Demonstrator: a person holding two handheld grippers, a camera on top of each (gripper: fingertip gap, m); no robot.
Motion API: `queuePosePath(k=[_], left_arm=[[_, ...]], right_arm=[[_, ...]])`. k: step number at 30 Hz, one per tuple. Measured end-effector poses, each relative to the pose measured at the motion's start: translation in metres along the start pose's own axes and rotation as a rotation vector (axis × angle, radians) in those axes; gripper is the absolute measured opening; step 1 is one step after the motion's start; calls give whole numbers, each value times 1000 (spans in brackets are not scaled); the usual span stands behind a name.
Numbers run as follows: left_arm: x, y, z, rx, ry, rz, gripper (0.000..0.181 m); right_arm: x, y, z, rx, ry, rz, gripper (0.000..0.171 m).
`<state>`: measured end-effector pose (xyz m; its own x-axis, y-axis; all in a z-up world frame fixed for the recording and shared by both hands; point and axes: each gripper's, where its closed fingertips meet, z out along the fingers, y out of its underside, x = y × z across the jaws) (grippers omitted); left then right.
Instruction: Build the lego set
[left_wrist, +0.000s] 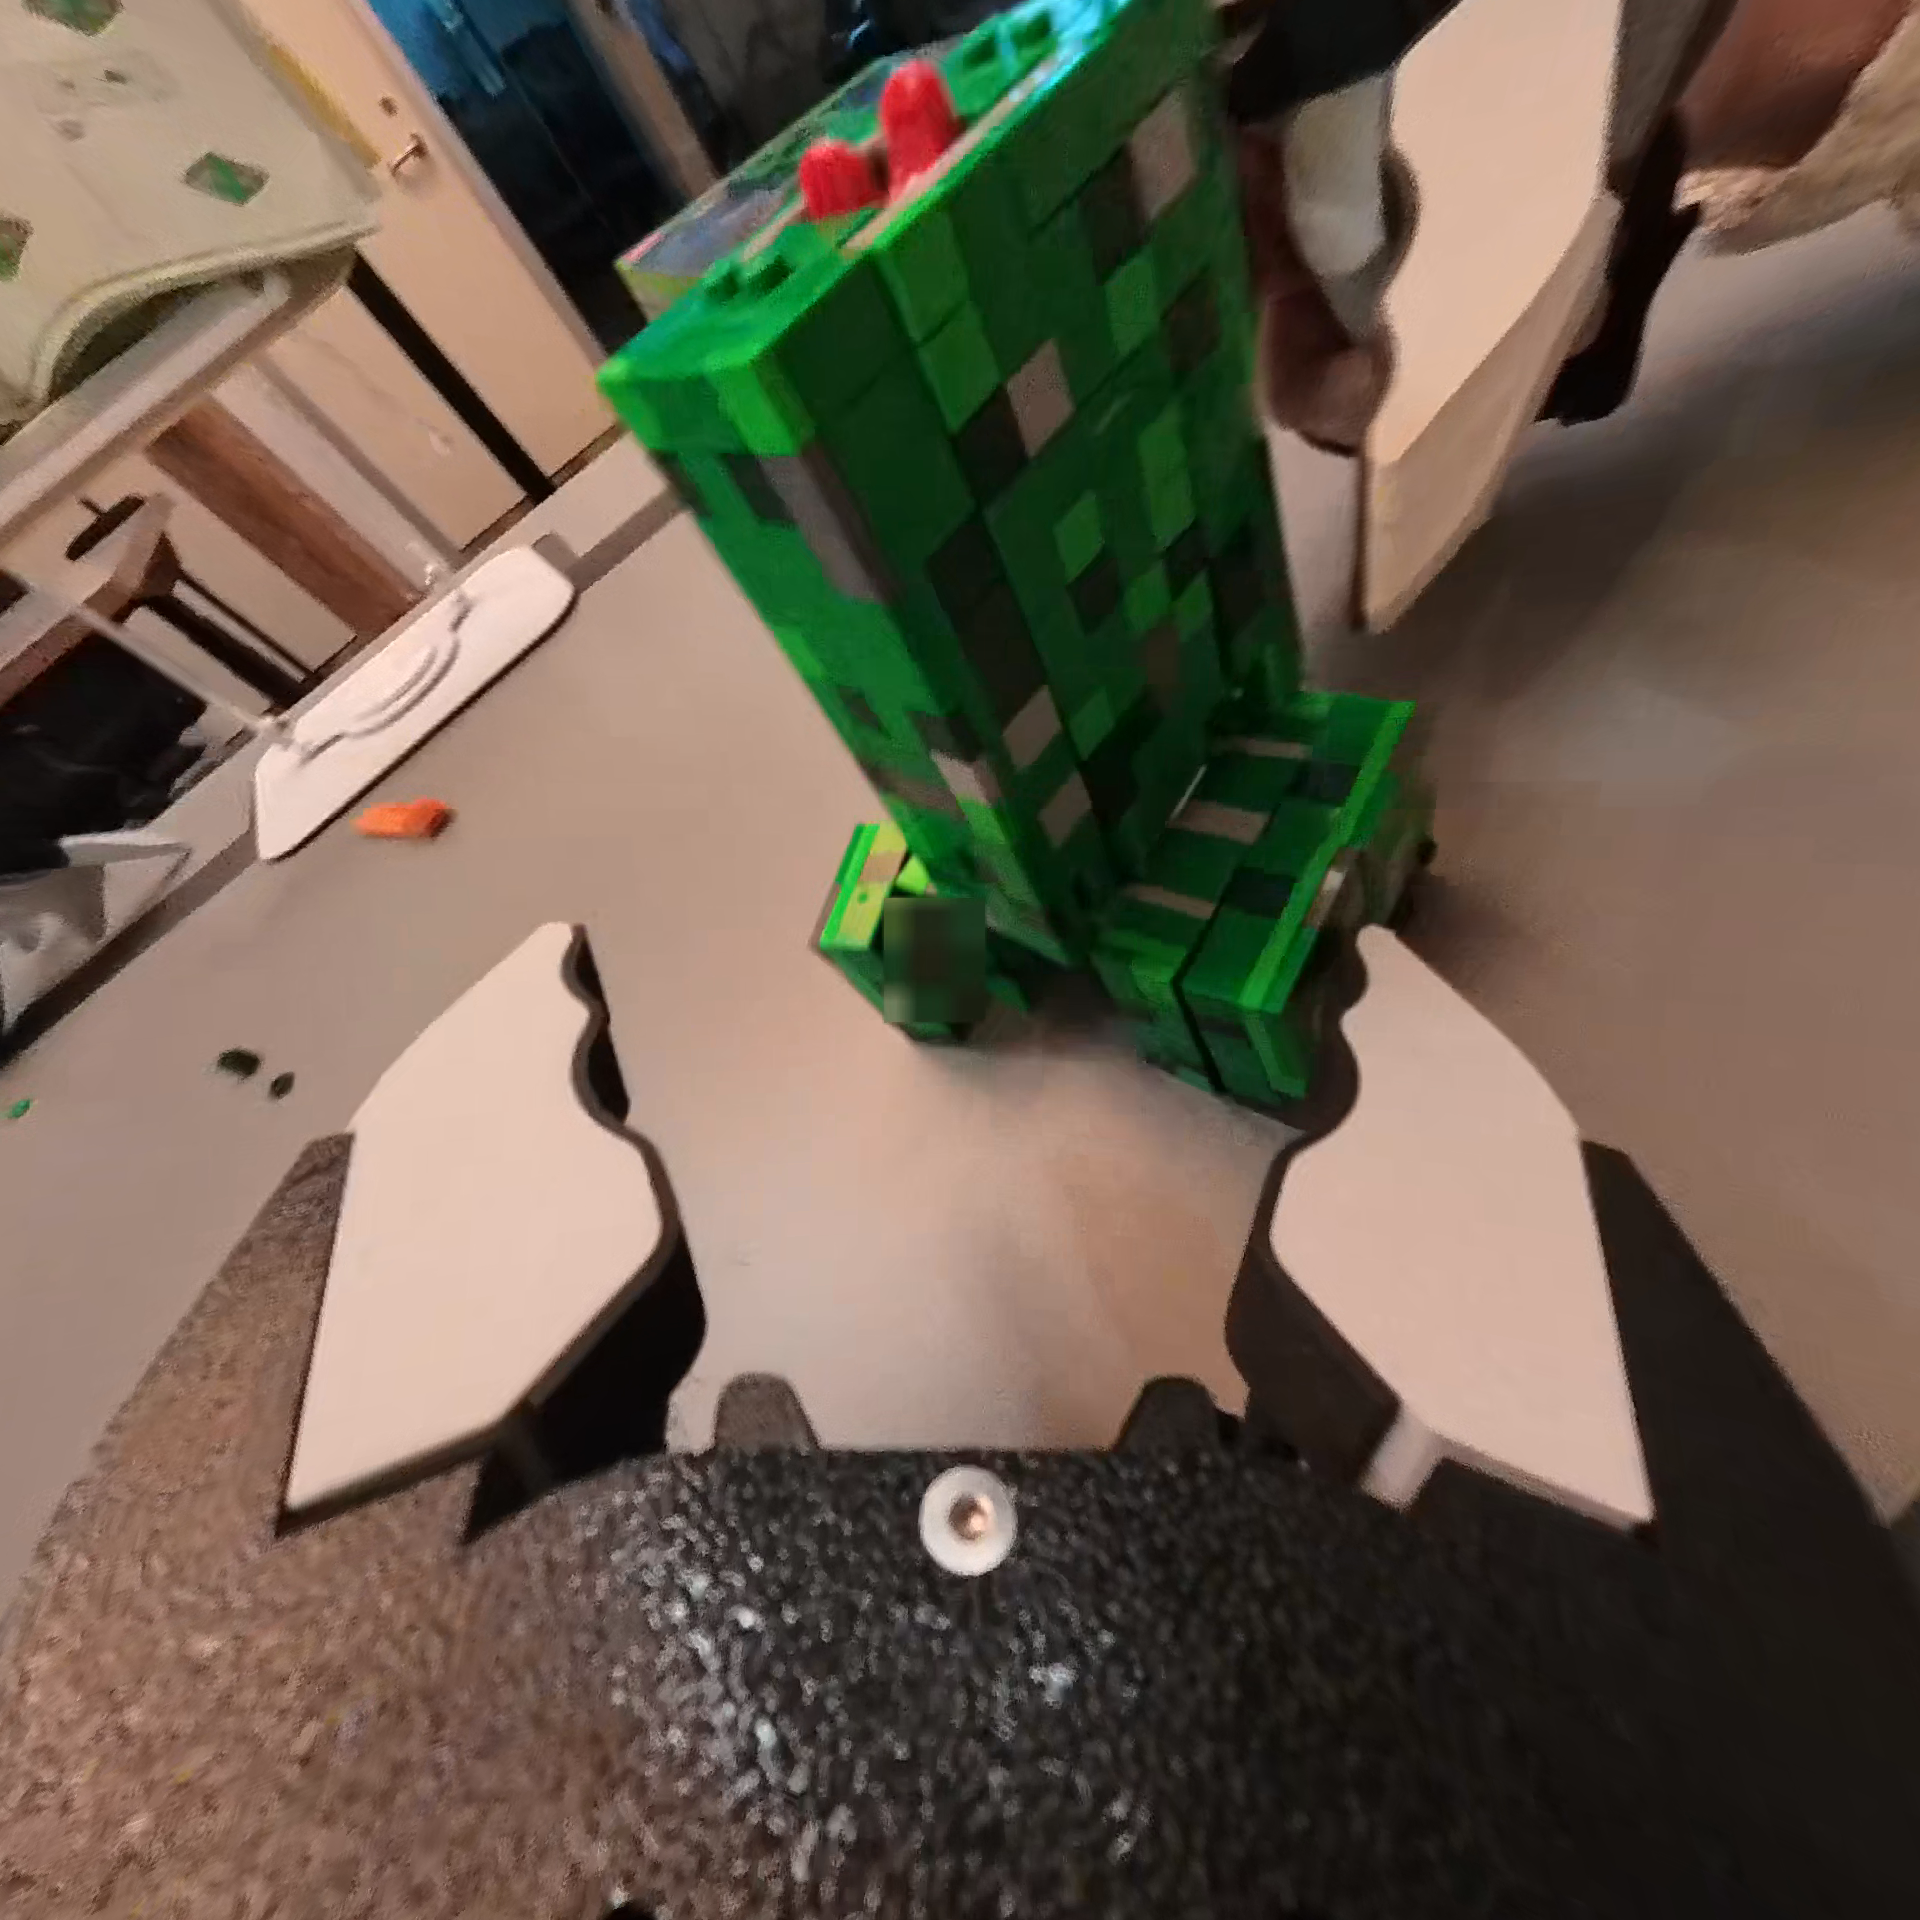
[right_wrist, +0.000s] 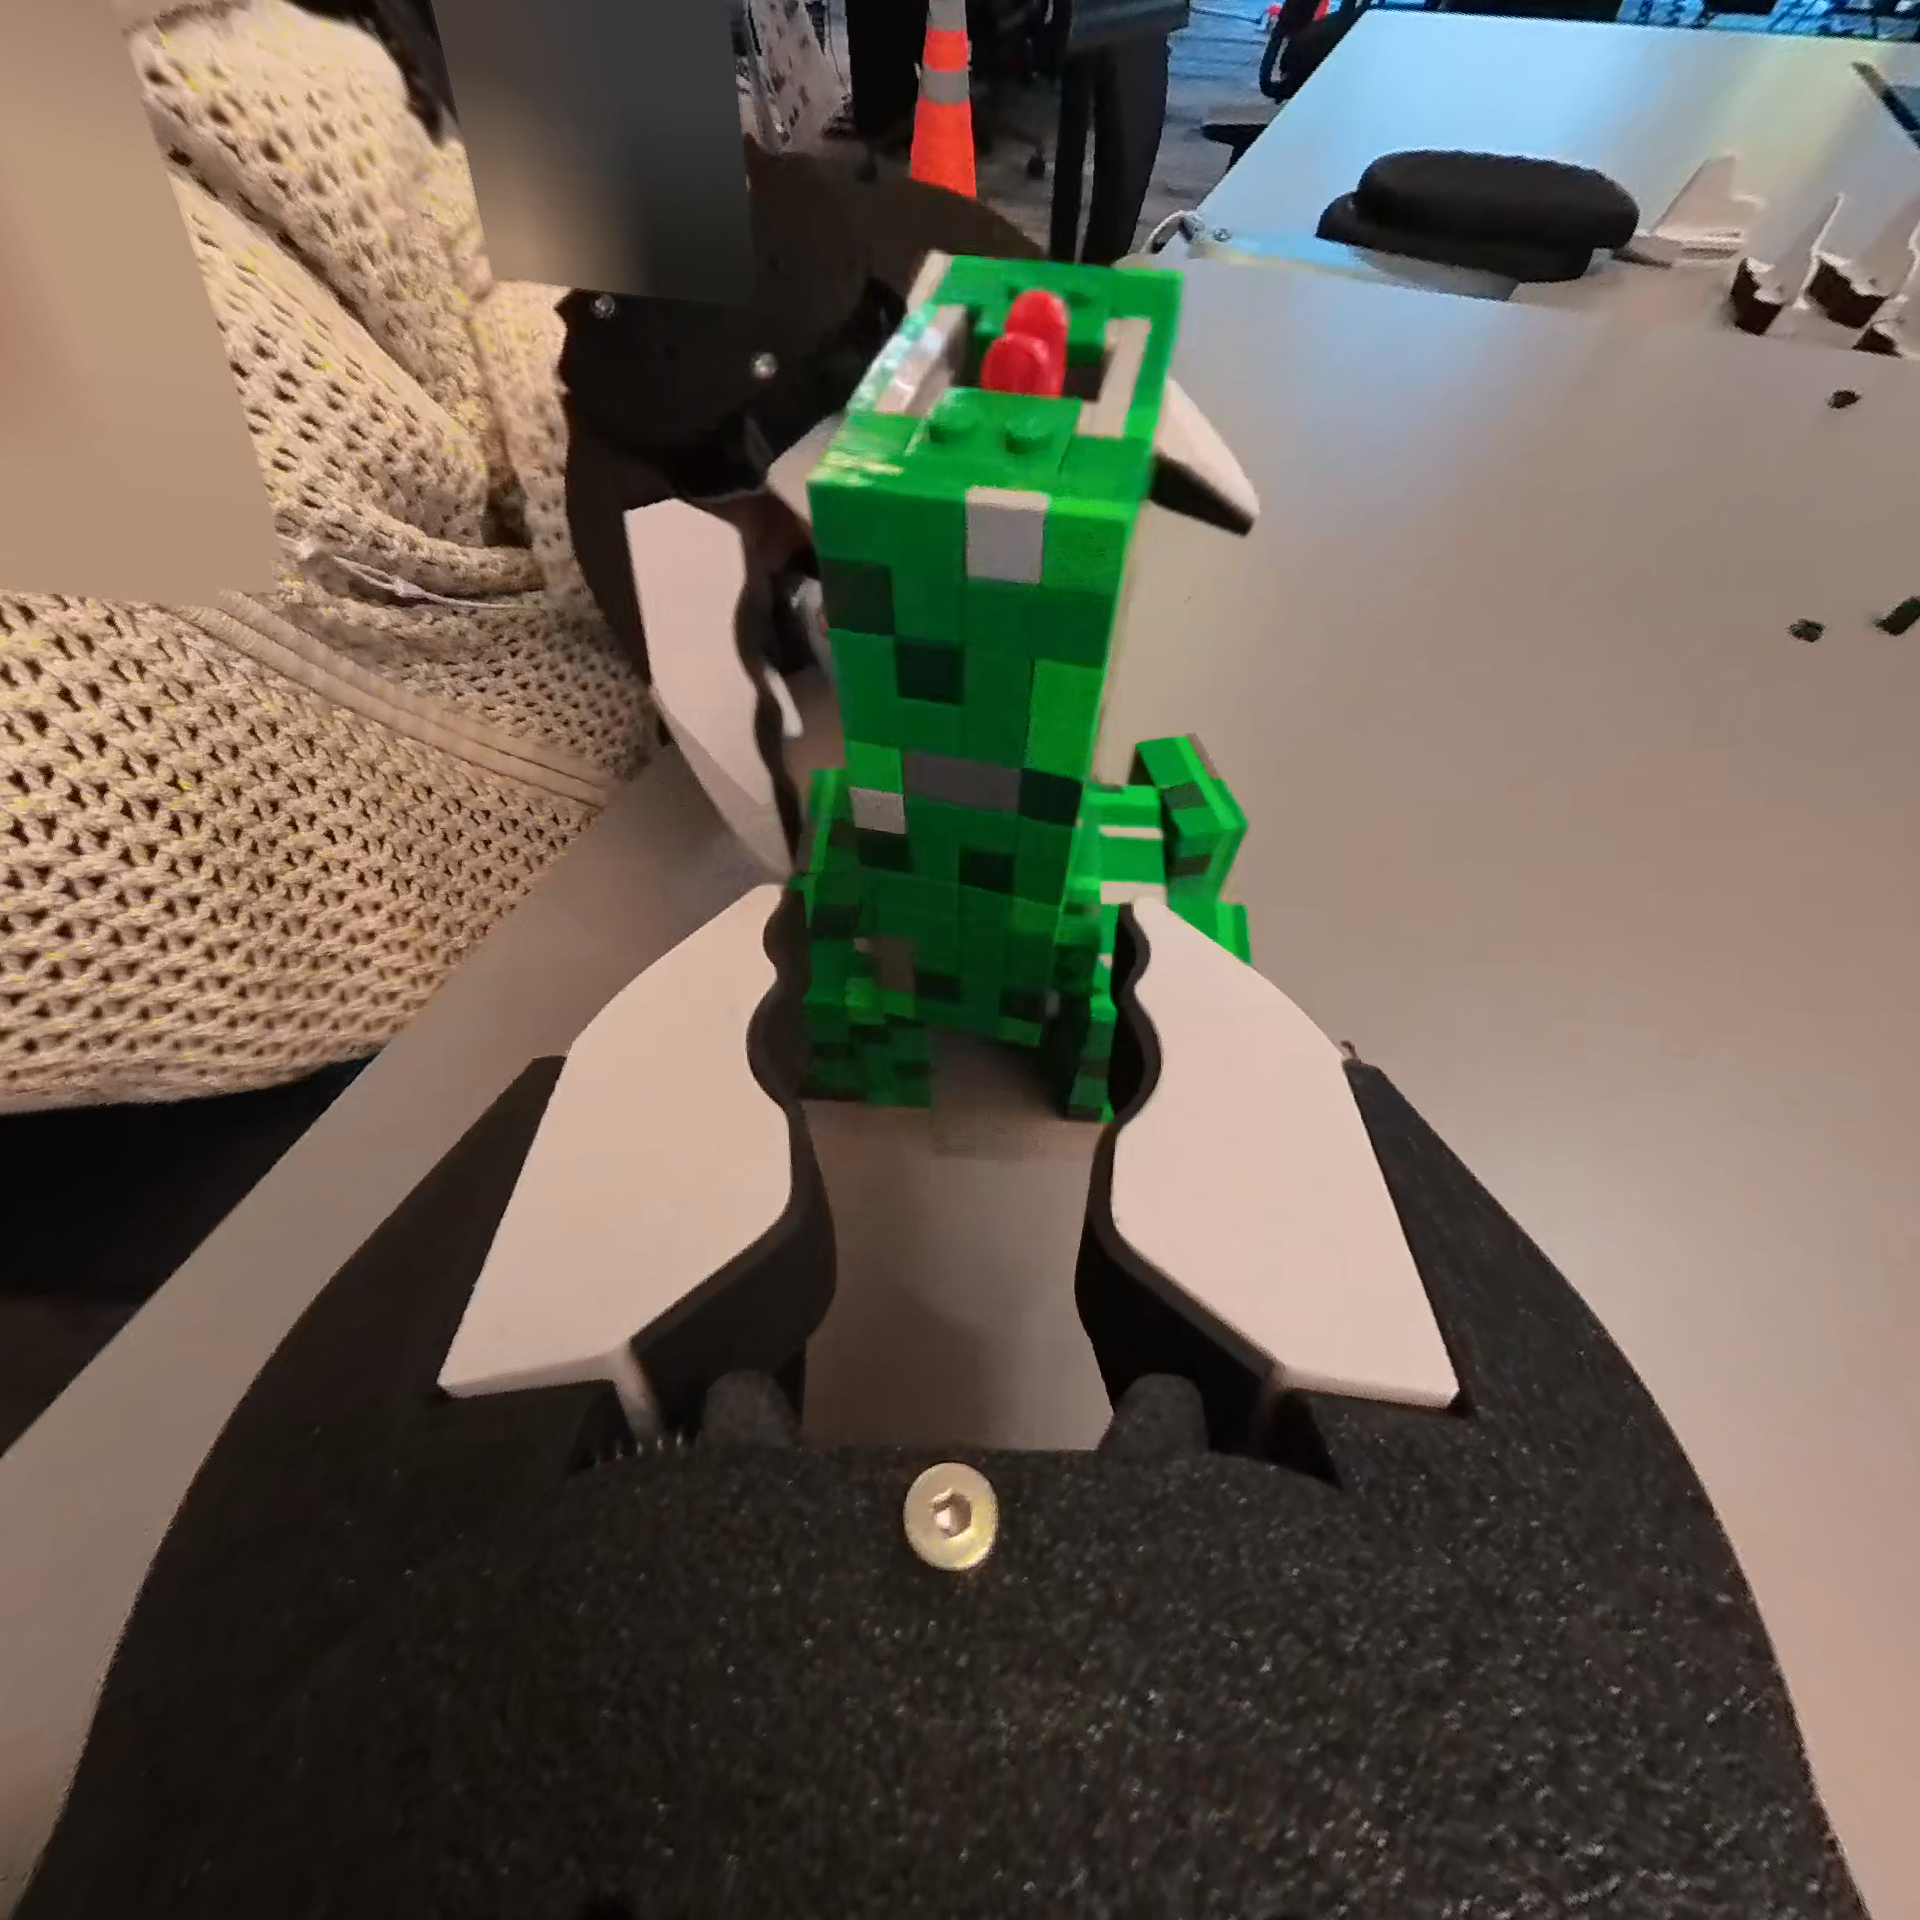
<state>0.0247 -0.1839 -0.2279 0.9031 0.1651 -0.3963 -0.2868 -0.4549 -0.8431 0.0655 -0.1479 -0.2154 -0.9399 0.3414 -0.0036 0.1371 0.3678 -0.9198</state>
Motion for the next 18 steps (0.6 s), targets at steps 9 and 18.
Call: queuePosePath(k=[9,18], left_arm=[[0,16,-12,-75,-19,15,117],[13,-31,-22,113,399,67,82]], right_arm=[[13,-12,12,-33,184,-63,50],[10,-16,1,-31,198,-64,39]])
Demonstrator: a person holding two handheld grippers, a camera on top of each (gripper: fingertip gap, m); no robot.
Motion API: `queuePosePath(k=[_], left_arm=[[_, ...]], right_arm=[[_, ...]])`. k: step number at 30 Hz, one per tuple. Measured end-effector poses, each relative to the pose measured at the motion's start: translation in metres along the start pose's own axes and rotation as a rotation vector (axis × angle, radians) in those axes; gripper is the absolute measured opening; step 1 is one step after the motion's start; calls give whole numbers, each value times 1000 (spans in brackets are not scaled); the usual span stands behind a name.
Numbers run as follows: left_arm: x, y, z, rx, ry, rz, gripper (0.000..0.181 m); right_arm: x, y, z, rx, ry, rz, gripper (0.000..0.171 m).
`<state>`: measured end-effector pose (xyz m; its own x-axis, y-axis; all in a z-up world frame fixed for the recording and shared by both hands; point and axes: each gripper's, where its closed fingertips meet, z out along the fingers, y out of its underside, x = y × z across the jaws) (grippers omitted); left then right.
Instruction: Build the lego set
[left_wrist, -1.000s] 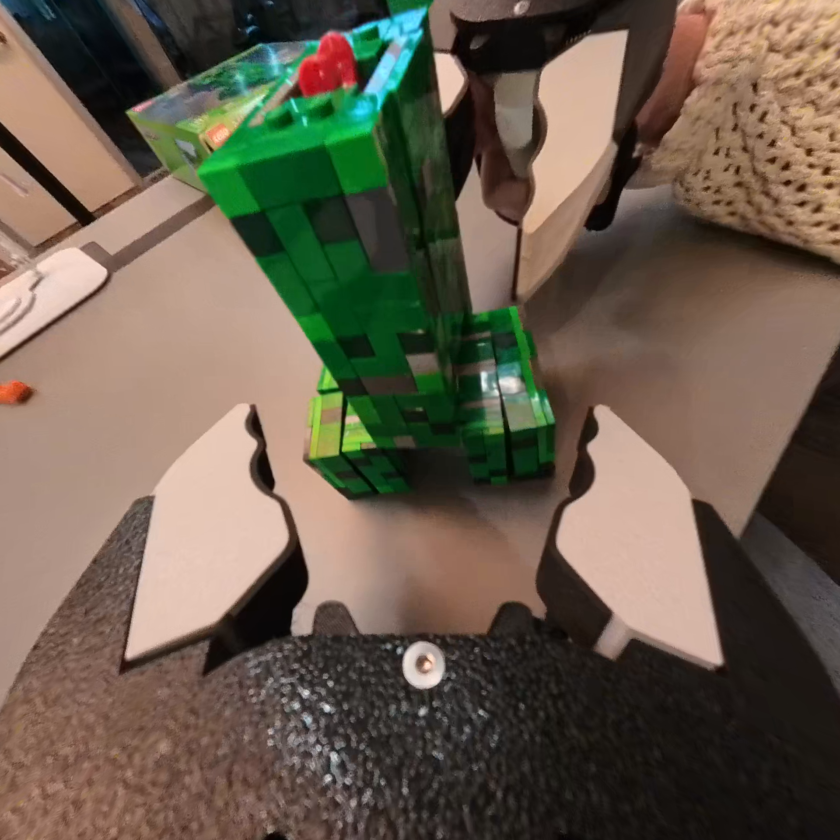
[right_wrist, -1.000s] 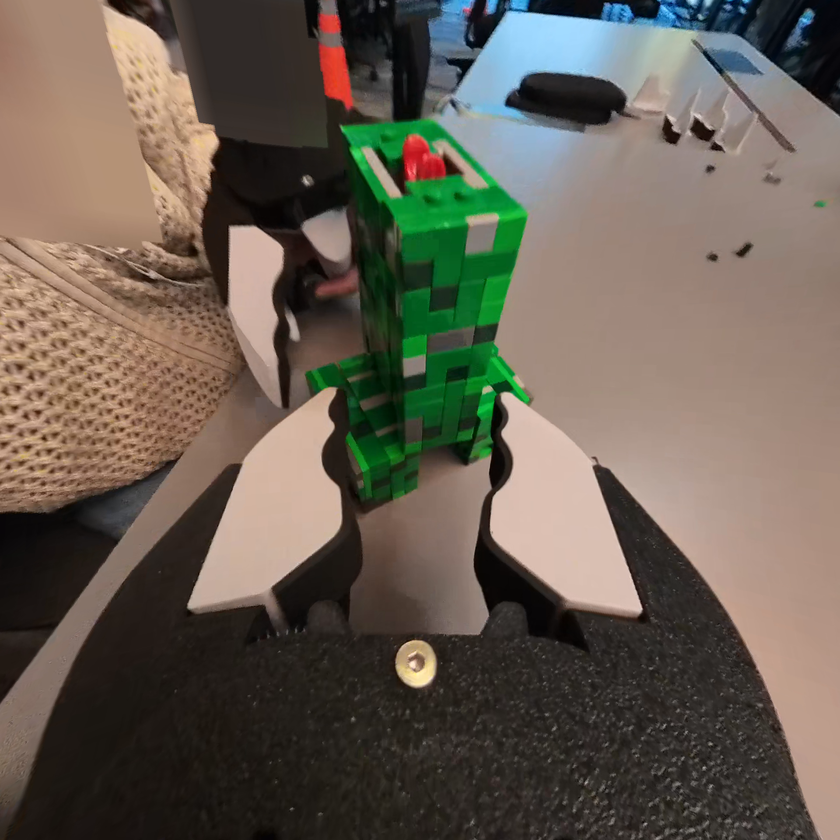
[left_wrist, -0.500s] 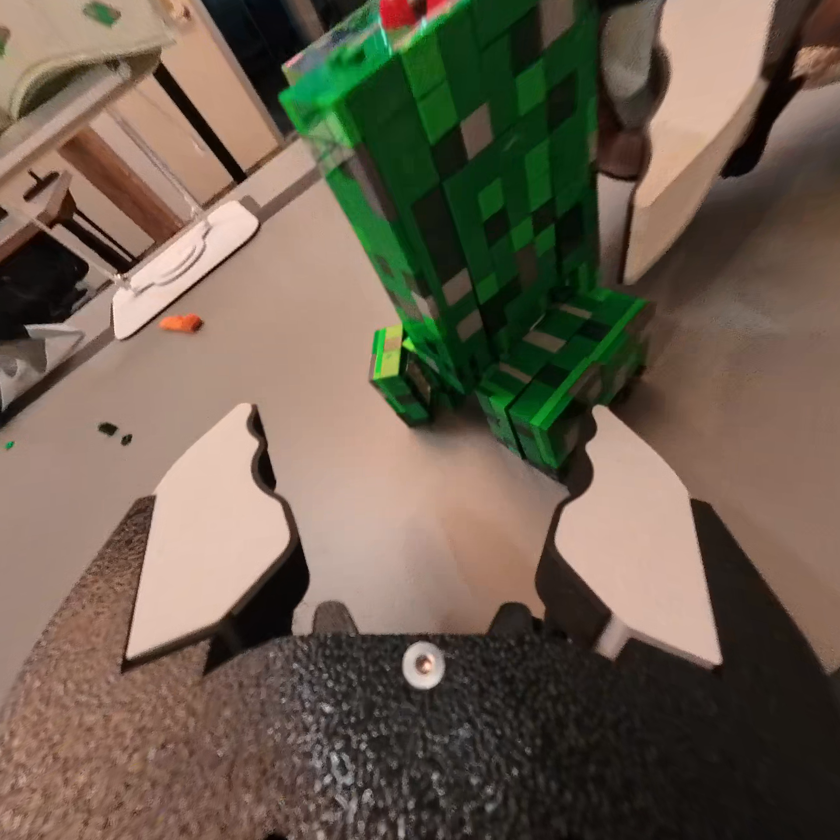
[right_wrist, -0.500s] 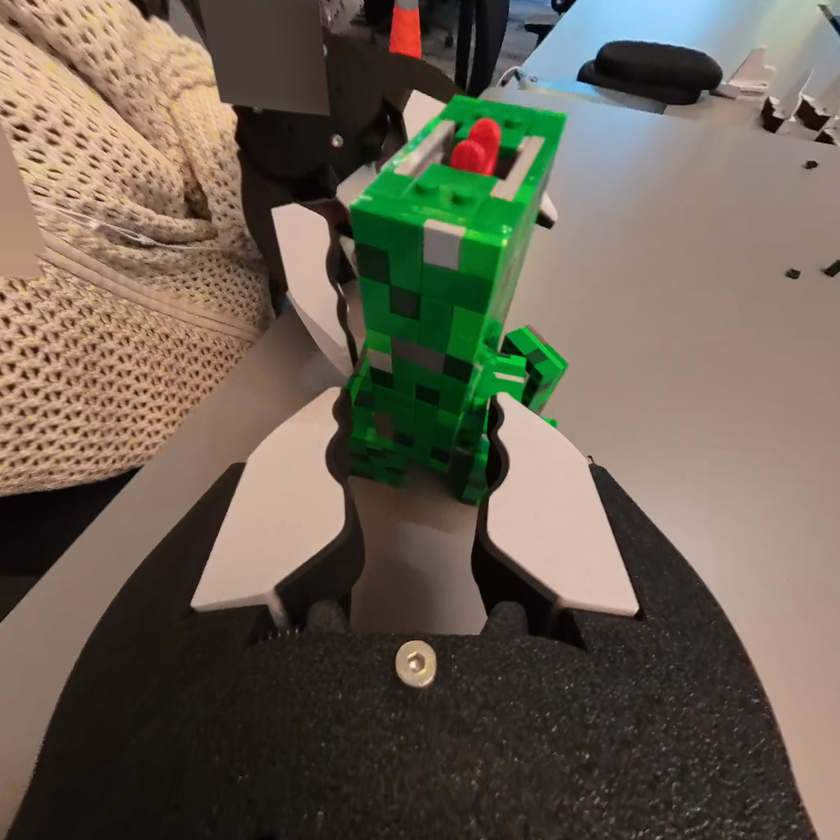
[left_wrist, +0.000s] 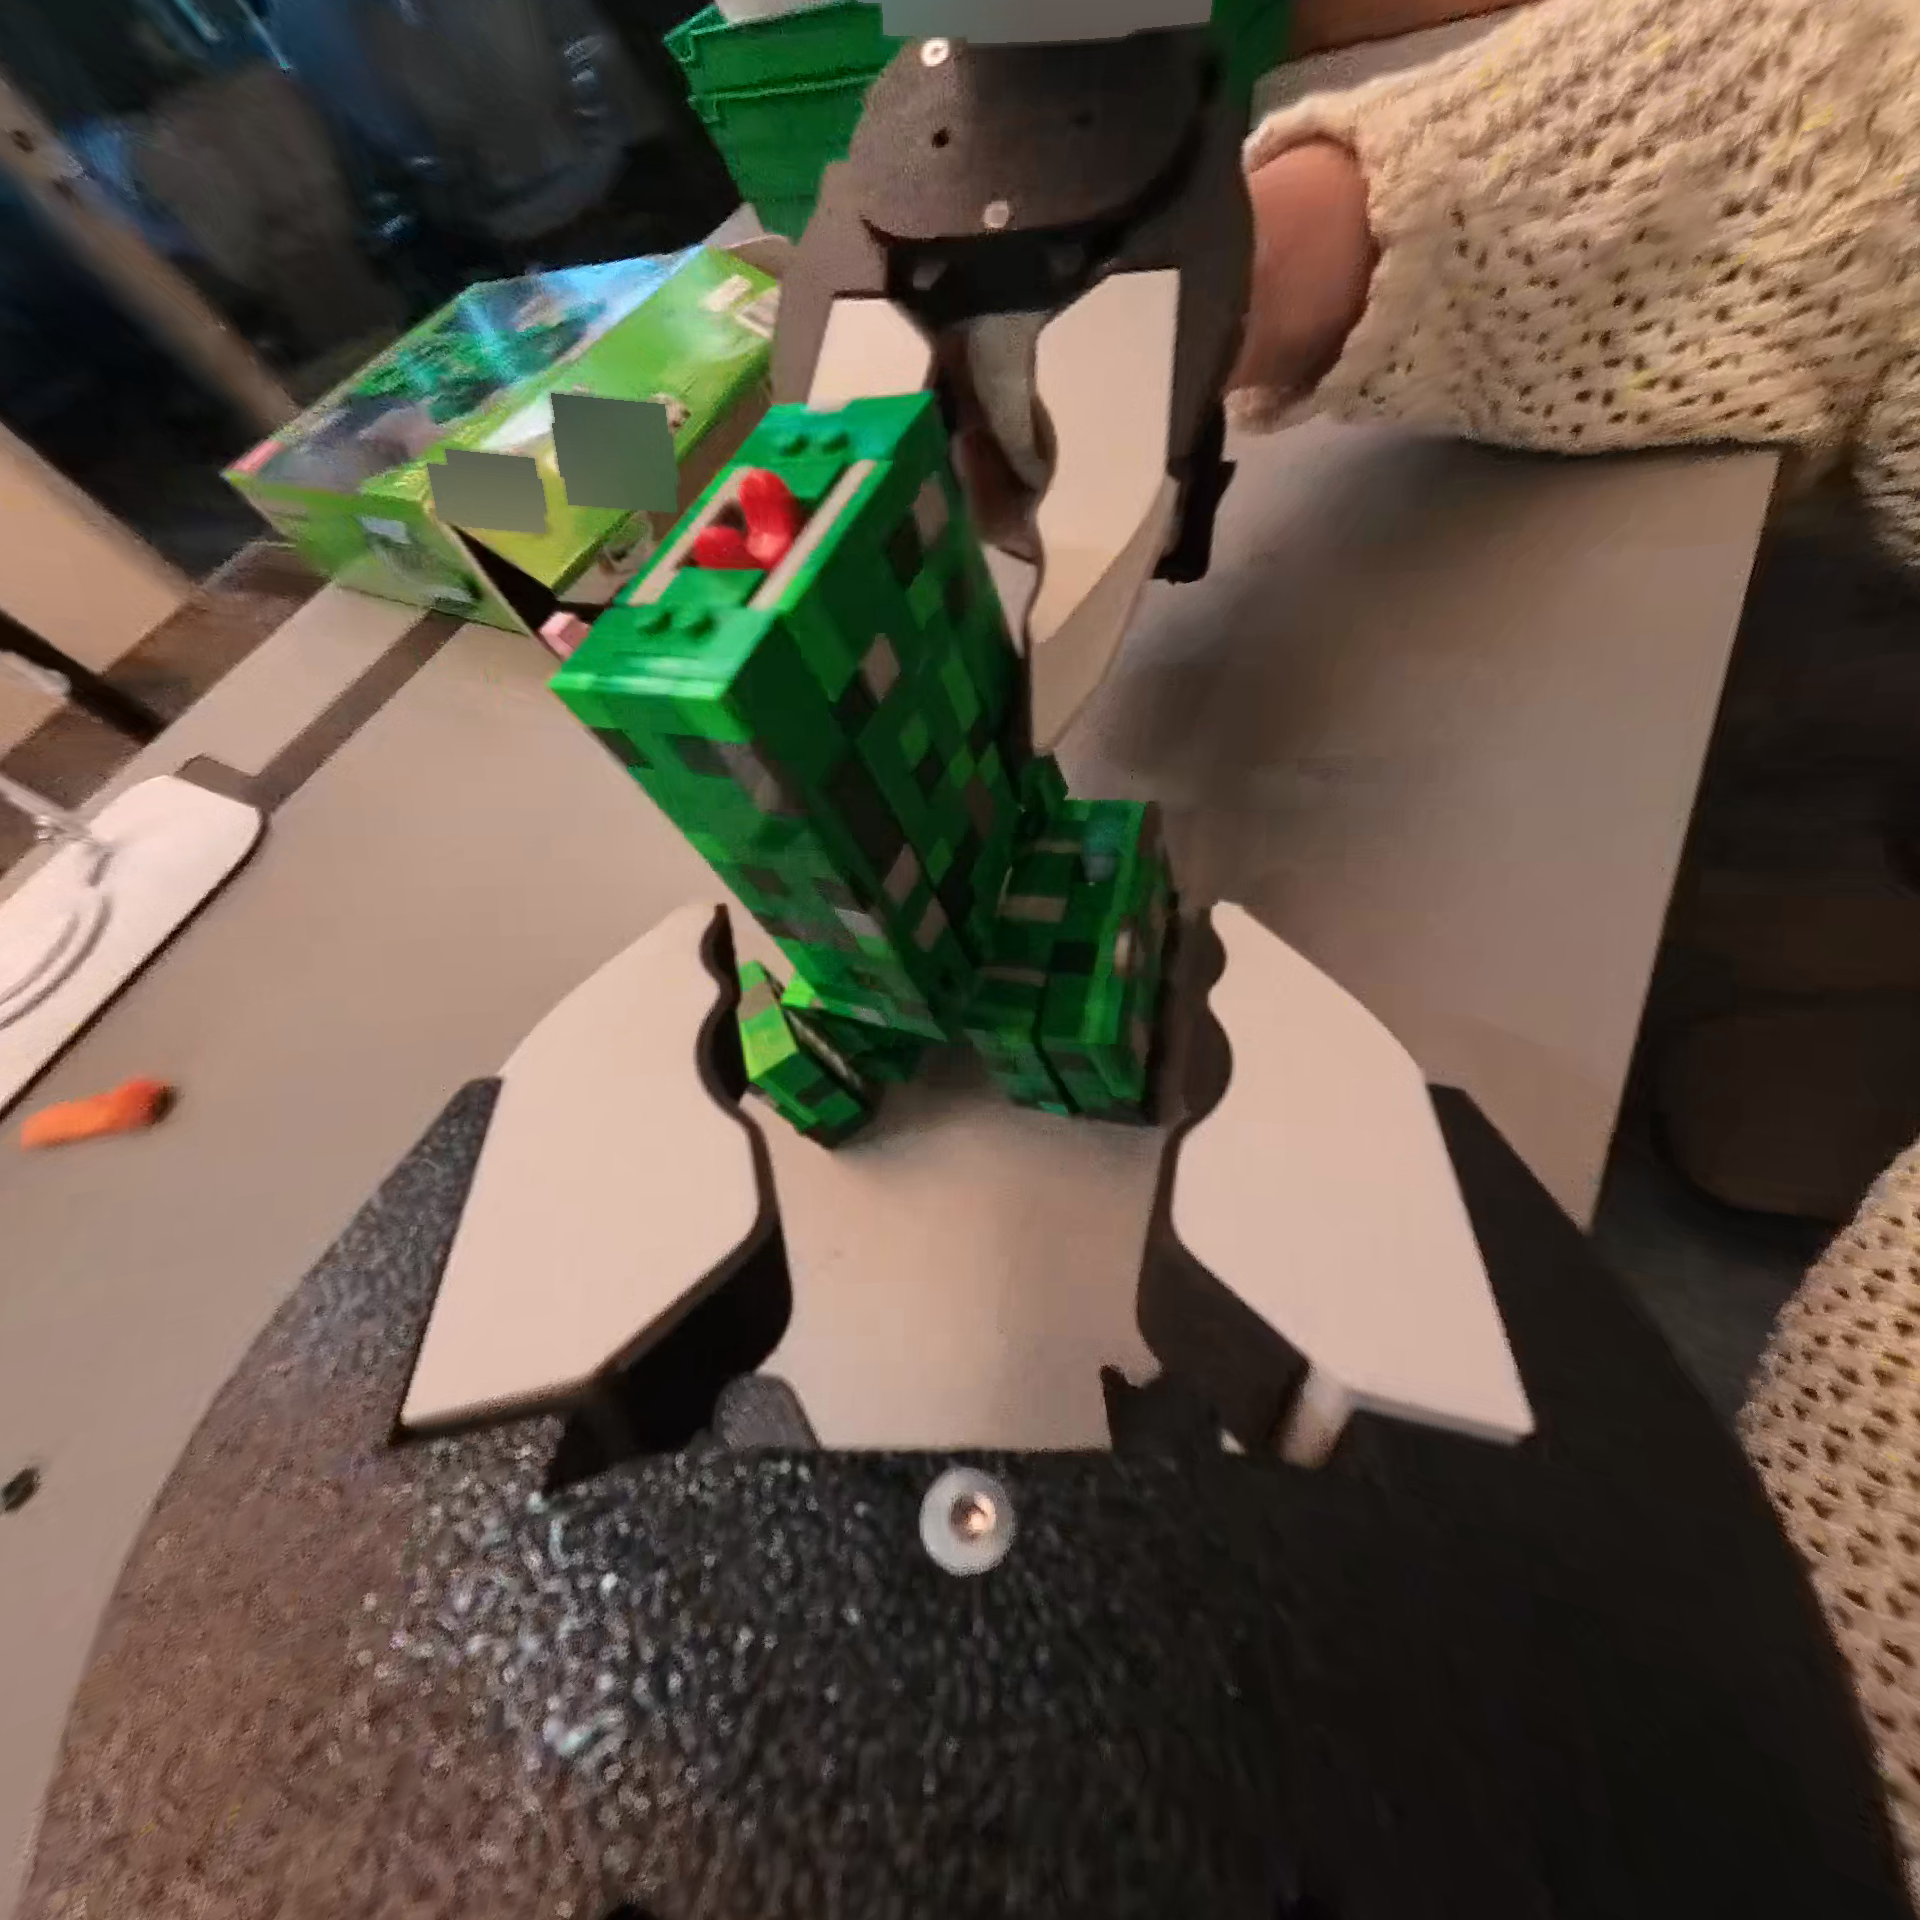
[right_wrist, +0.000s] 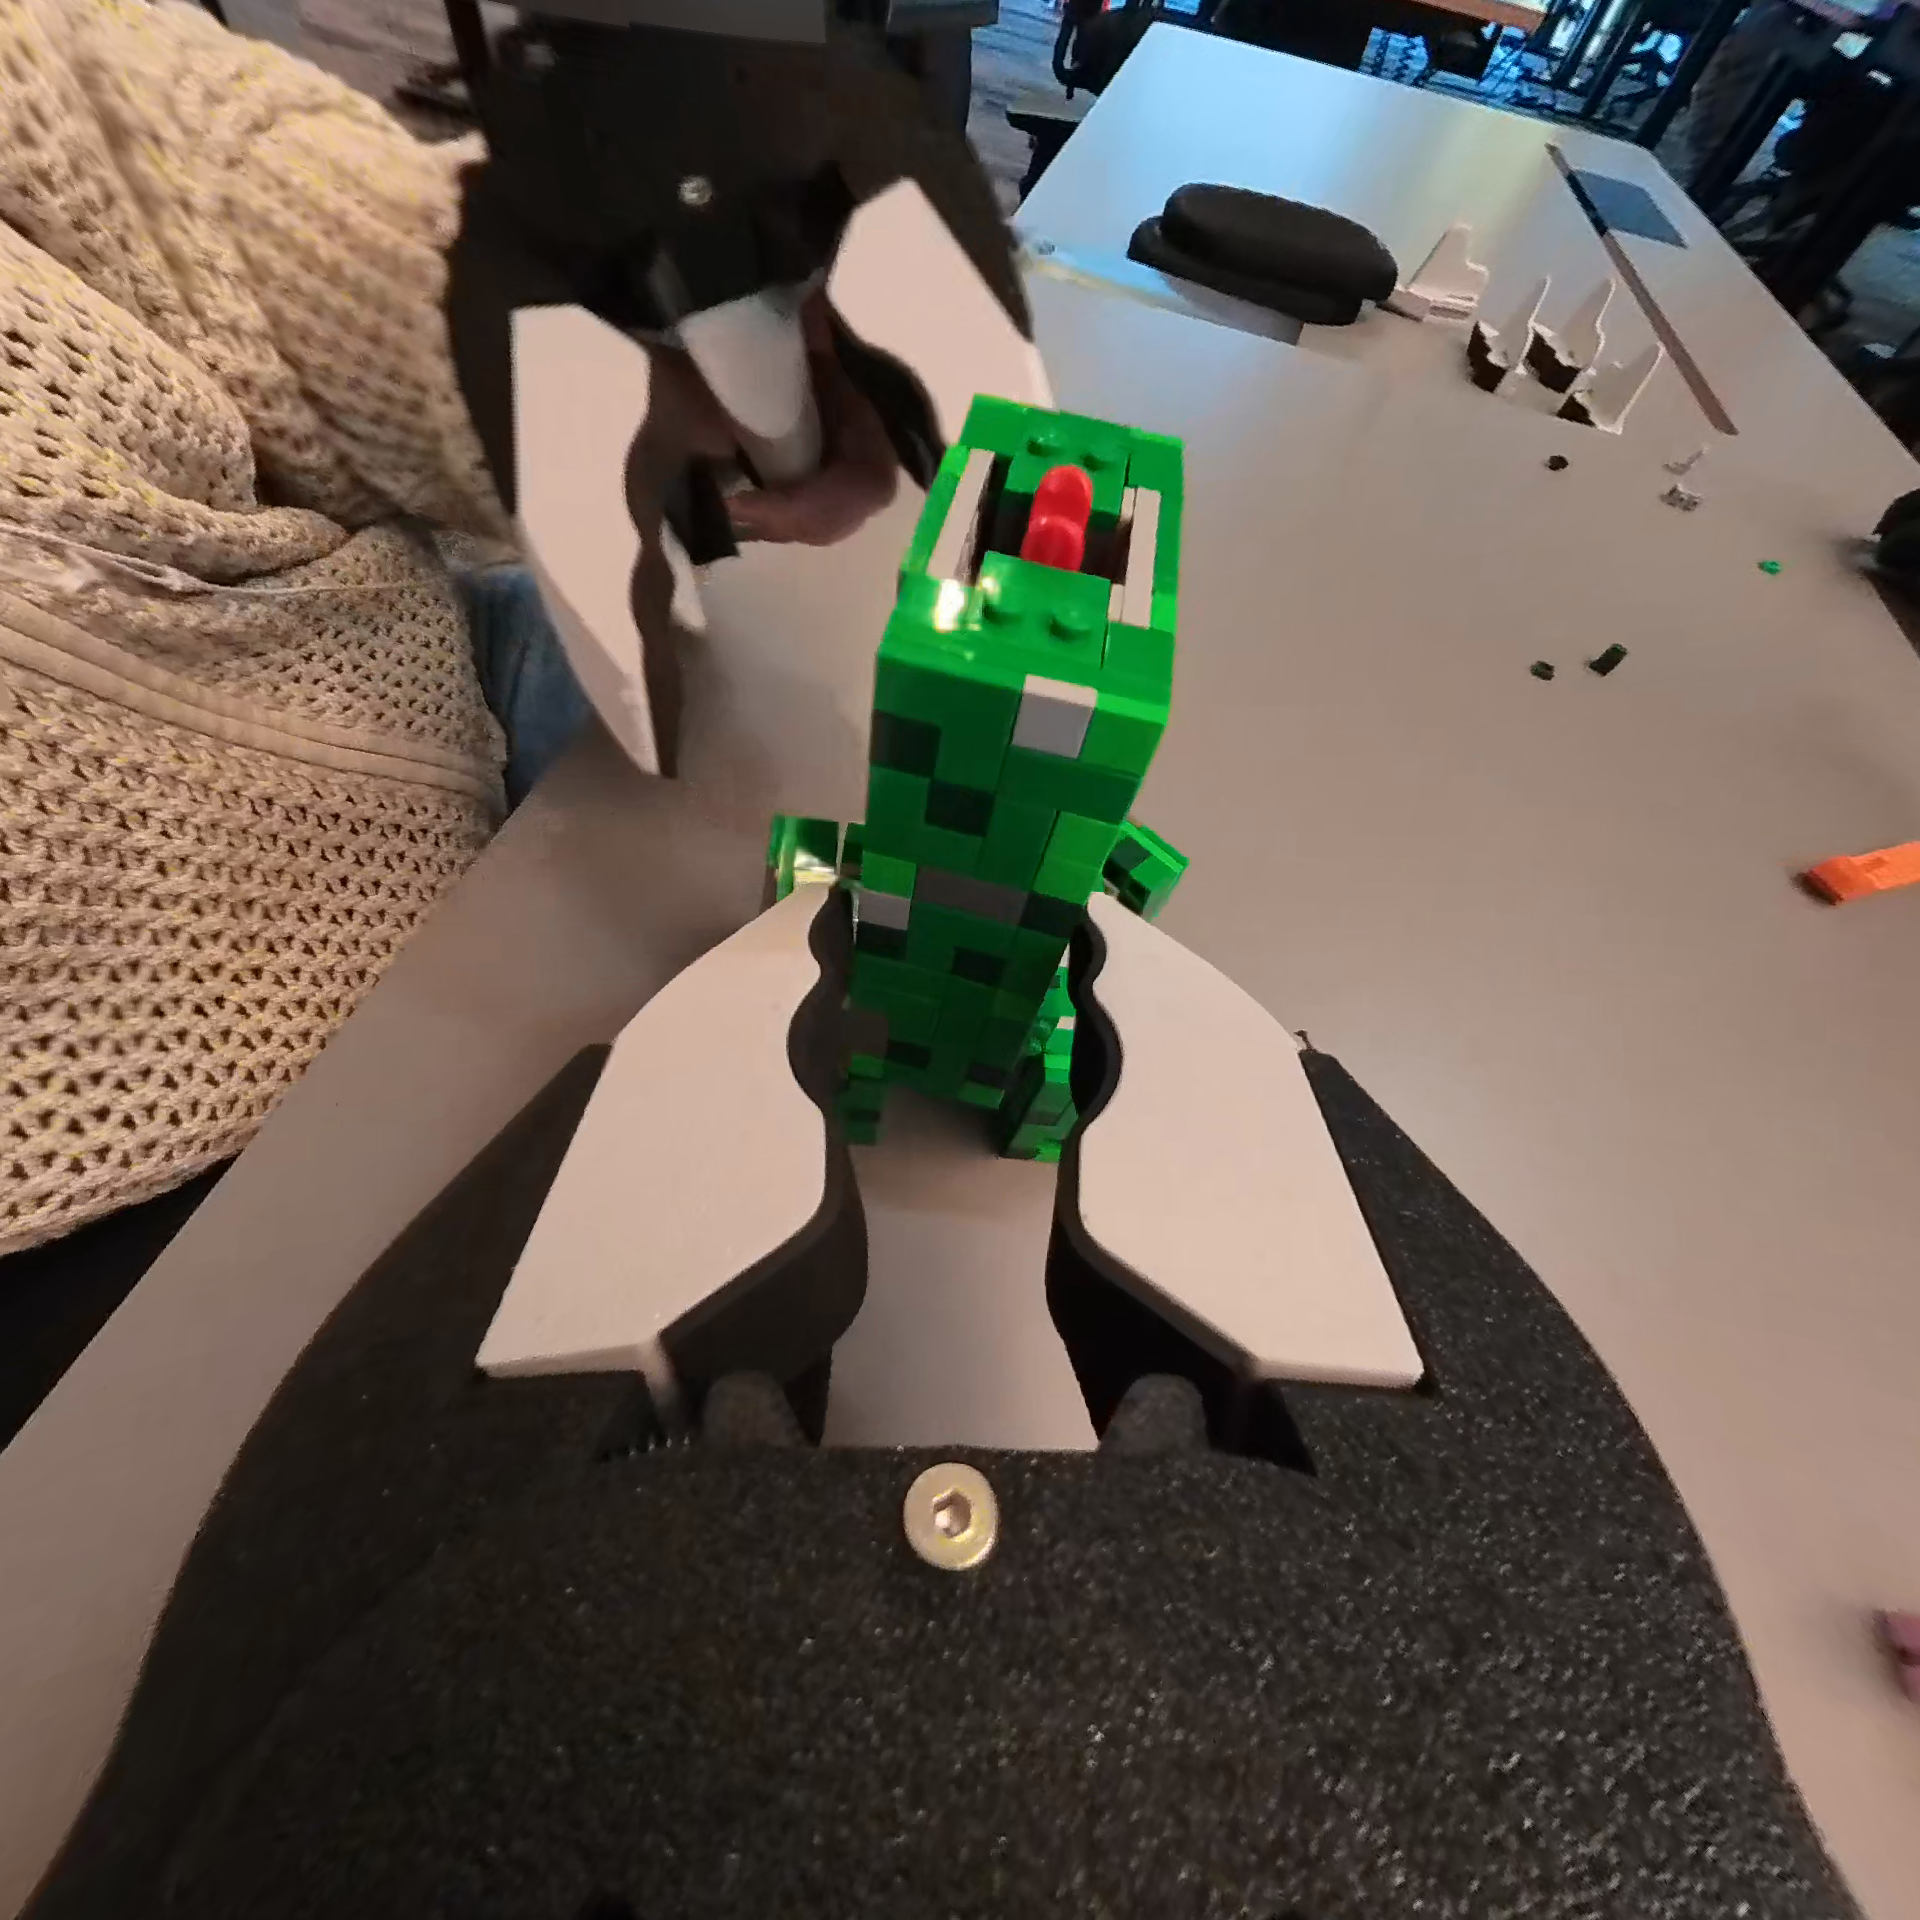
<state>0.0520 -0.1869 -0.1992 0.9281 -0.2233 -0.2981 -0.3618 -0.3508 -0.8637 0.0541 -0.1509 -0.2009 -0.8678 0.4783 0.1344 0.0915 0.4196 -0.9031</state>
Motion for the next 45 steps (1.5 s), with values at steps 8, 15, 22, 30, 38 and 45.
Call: queuePosePath(k=[8,15,22,30,38,45], left_arm=[[-46,3,6,77,-259,-251,113],[-6,26,6,-126,-499,-49,140],[-12,37,29,-179,-494,-160,146],[-25,44,37,-207,-581,-98,145],[-14,43,36,-178,-490,-75,136],[-2,22,15,12,-274,9,111]], right_arm=[[2,1,-2,-2,-20,25,38],[4,-7,11,14,98,191,38],[-5,-10,16,5,172,65,37],[0,-10,14,36,160,71,37],[5,-8,12,73,116,25,37],[11,-7,11,86,62,37,37]])
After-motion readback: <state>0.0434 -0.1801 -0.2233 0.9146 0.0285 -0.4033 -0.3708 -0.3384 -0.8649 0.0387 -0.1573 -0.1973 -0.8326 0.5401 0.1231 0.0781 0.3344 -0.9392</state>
